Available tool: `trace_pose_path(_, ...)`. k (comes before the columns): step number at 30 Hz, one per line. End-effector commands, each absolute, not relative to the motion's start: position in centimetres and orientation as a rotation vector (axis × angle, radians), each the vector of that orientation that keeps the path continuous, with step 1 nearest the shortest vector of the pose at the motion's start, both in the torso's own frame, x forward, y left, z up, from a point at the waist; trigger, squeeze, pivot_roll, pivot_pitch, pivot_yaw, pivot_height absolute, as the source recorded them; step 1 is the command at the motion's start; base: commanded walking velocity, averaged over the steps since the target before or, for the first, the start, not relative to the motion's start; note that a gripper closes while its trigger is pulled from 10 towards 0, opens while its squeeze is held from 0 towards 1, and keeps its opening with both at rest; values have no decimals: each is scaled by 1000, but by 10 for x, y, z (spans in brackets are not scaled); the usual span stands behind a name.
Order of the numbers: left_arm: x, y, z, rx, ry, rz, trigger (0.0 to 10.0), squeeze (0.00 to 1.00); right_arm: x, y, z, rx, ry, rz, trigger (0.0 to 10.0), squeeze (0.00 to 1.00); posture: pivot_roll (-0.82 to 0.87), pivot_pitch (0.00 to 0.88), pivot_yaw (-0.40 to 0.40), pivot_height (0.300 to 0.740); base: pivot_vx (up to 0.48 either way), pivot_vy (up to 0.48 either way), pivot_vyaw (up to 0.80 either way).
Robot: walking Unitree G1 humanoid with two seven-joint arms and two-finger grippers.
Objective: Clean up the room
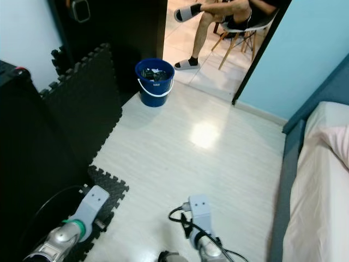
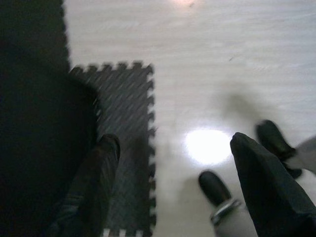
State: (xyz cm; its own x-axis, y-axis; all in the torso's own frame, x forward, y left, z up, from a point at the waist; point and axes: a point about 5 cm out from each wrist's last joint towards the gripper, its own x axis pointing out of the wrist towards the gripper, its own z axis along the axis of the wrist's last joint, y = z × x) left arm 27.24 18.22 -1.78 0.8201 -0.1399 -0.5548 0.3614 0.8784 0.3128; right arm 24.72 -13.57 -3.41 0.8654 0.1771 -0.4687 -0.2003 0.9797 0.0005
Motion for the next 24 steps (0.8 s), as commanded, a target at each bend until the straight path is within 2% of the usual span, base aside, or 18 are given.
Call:
trace_pose_path(1, 264, 180, -26, 420, 583, -291, 10000, 0, 241, -142, -40, -53, 522, 180, 10000, 0, 18, 106, 21, 713, -341, 0, 0)
trace_pose_path(9, 264, 180, -26, 419, 584, -292, 10000, 0, 241, -143, -40, -56, 523, 182, 10000, 0, 18, 106, 21, 713, -329, 0, 0)
trace_pose_path(13, 264, 179, -26, 415, 588, -286, 10000, 0, 240, -143, -40, -56, 526, 182, 10000, 0, 13, 104, 16, 713, 0, 0, 0)
trace_pose_path(24, 264, 179, -27, 427, 596, -292, 10000, 0, 240, -143, -41, -43, 533, 176, 10000, 0, 13, 104, 16, 713, 0, 0, -800)
